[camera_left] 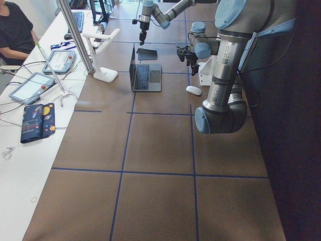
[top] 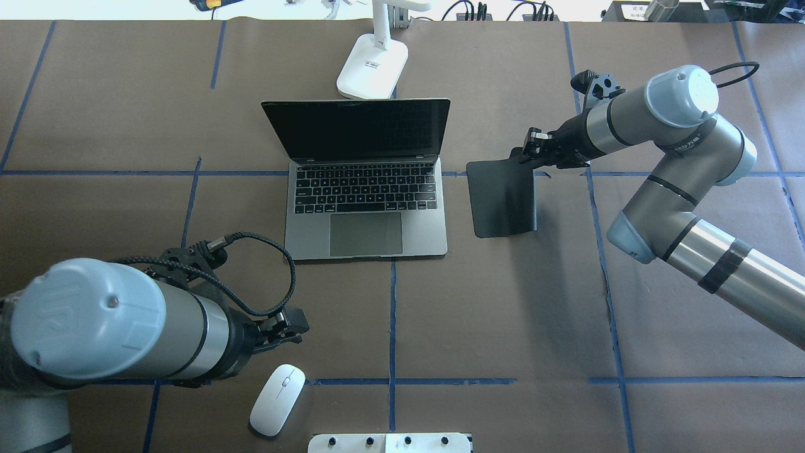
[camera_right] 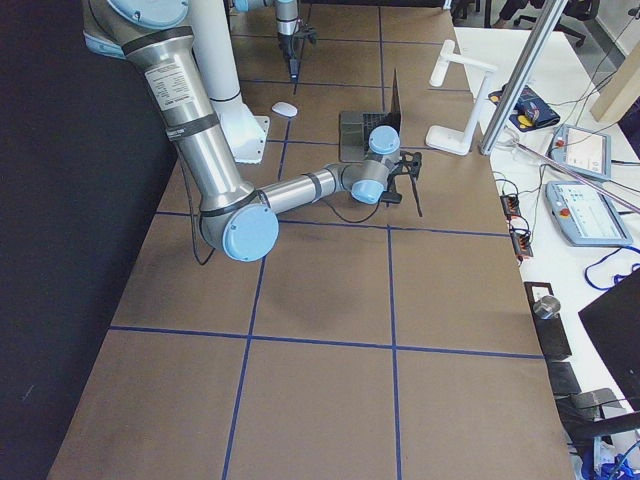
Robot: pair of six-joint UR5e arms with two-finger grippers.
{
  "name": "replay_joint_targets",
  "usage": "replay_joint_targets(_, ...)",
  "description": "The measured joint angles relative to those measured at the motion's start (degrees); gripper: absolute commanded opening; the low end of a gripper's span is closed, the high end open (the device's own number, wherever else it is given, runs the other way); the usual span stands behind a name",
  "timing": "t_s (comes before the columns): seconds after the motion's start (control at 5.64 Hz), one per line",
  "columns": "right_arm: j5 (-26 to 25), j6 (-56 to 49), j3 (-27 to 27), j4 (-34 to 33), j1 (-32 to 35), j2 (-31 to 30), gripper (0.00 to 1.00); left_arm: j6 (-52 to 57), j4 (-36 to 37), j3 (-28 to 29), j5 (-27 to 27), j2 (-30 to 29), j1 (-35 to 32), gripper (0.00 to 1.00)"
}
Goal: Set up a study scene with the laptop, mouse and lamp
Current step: 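Carry the mouse pad with the right gripper beside the laptop and release it, then raise the right gripper away while the left gripper grasps the white mouse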
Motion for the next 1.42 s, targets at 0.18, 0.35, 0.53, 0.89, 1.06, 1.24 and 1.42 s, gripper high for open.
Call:
replay_joint_targets(0.18,4.3,0.0,0.5,0.0,3.3,-0.5,1.0,1.9,0.2,0.1,1.0,0.4,2.3,0.97)
replay_joint_targets(0.35,6.8,-0.1,1.7,0.1,5.6,-1.6,1.0,2.5,0.2,0.5,1.4,0.5,4.0,0.94)
replay_joint_targets(0.53,8.0,-0.1,3.2,0.1,6.8,-2.8,1.0,3.4,-0.1,1.8,1.5,0.4,5.0,0.94)
replay_joint_targets(0.89,8.9,-0.1,4.9,0.1,8.1,-4.3,1.0,18.2,-1.7,5.3,1.4,0.2,5.1,1.0)
replay_joint_targets(1.06,9.0,-0.1,5.5,0.1,8.4,-4.9,1.0,24.0,-2.5,6.7,1.6,0.3,5.2,1.0)
replay_joint_targets(1.24,9.0,-0.1,6.1,0.1,8.5,-5.6,1.0,29.4,-4.9,8.4,1.8,0.4,5.4,1.0)
replay_joint_targets(1.42,9.0,-0.1,6.4,0.1,8.5,-6.1,1.0,35.0,-7.4,10.3,1.9,0.4,5.5,0.99)
